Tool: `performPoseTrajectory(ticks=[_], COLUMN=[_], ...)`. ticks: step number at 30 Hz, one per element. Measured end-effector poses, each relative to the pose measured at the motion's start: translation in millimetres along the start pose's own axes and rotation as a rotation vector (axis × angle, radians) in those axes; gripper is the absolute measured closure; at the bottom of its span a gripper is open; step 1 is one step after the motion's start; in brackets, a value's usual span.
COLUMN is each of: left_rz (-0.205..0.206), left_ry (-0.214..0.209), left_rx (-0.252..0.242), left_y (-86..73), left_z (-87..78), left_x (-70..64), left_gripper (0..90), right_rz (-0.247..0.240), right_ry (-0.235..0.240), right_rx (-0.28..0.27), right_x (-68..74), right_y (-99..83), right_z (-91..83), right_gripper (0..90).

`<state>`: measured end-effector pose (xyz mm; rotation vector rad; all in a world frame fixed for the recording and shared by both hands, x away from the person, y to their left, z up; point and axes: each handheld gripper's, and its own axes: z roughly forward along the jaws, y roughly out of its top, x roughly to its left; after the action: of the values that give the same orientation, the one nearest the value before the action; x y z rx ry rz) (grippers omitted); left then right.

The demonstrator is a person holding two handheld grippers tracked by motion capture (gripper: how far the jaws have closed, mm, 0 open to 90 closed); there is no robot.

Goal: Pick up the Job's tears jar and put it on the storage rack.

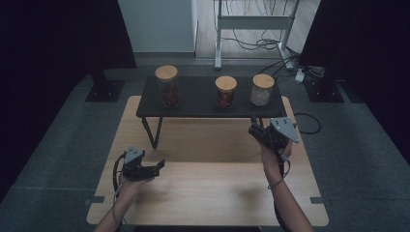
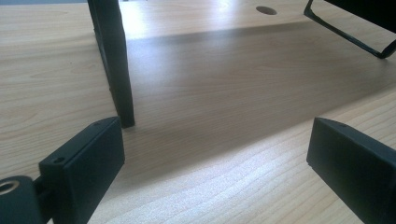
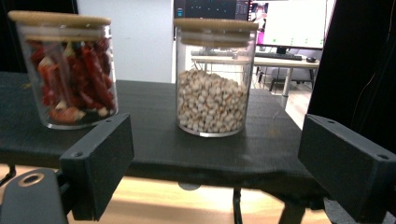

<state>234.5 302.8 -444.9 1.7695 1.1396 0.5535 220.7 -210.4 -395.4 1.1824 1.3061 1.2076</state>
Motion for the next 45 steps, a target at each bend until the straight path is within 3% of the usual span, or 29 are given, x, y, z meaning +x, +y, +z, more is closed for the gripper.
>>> performPoseTrajectory(ticks=[27,37,45], left_rz=[0.033,0.032,0.032], left_ry=[-0.017,-0.012,-0.011], left_rx=[0.004,0.011,0.014], left_y=[0.9,0.3,-0.2], left_z=[-0.6,0.5,1.5], left_x=[-8.9,-8.1,-8.3], left_gripper=[3.8,3.8,3.7], right_rz=[0.047,0.077,0.058], right_ry=[0.015,0.030,0.042], right_rx=[0.038,0.102,0.147], right_x=[-6.5,-11.8,-12.0], right_y=[-42.0,-66.0,-74.8], right_z=[-49.2,-57.6,-57.6], right_gripper=[10.4,10.4,10.4])
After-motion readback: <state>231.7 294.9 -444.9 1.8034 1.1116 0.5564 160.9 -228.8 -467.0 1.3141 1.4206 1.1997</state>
